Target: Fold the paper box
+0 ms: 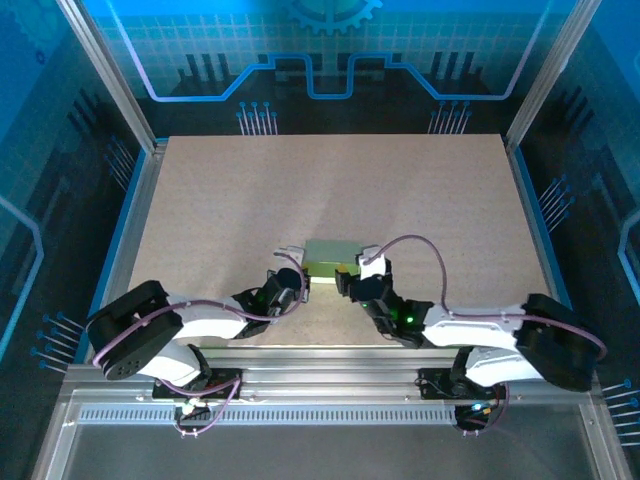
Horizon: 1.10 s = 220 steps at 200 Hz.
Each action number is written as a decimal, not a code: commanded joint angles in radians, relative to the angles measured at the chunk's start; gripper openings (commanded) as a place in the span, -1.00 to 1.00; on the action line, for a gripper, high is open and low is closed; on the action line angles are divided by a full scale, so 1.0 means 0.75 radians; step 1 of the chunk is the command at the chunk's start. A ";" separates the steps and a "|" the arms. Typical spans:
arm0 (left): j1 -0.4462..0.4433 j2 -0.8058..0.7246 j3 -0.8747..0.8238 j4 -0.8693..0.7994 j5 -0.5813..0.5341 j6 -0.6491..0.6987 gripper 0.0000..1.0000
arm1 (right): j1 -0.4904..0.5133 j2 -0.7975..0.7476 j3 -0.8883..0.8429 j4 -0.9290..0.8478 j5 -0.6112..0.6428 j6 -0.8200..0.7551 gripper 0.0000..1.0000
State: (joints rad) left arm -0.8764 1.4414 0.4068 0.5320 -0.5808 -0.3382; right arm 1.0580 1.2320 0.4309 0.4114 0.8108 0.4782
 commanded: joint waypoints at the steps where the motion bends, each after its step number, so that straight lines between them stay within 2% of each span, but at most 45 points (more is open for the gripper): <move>1: -0.010 0.027 0.020 0.023 -0.032 0.017 -1.00 | -0.034 -0.190 -0.049 -0.068 -0.143 -0.087 0.65; 34: -0.010 0.048 0.021 0.040 -0.026 0.031 -0.97 | -0.096 -0.425 0.006 -0.237 -0.215 -0.157 0.65; 53: -0.010 0.057 0.022 0.048 -0.018 0.038 -0.95 | -0.234 -0.444 0.131 -0.453 -0.304 -0.044 0.64; 80: -0.010 0.068 0.022 0.064 -0.009 0.040 -0.93 | -0.485 -0.240 0.356 -0.746 -0.588 0.115 0.65; 117: -0.010 0.040 0.015 0.046 -0.001 0.048 -0.79 | -0.539 0.092 0.560 -0.874 -0.683 0.170 0.64; 144: -0.010 -0.014 -0.020 0.060 0.020 0.070 -0.41 | -0.573 0.227 0.580 -0.817 -0.771 0.245 0.63; 168: -0.010 -0.067 -0.040 0.019 0.014 0.076 -0.30 | -0.579 0.312 0.560 -0.746 -0.799 0.298 0.60; 176: -0.010 -0.085 -0.050 0.012 0.017 0.082 -0.19 | -0.580 0.332 0.548 -0.719 -0.807 0.314 0.60; 220: -0.010 -0.222 -0.130 -0.055 0.093 0.089 0.72 | -0.581 0.391 0.559 -0.694 -0.817 0.334 0.58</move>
State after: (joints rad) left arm -0.8787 1.3384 0.3553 0.5274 -0.5529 -0.2722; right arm 0.6334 1.5066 0.8379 -0.1329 0.2207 0.7006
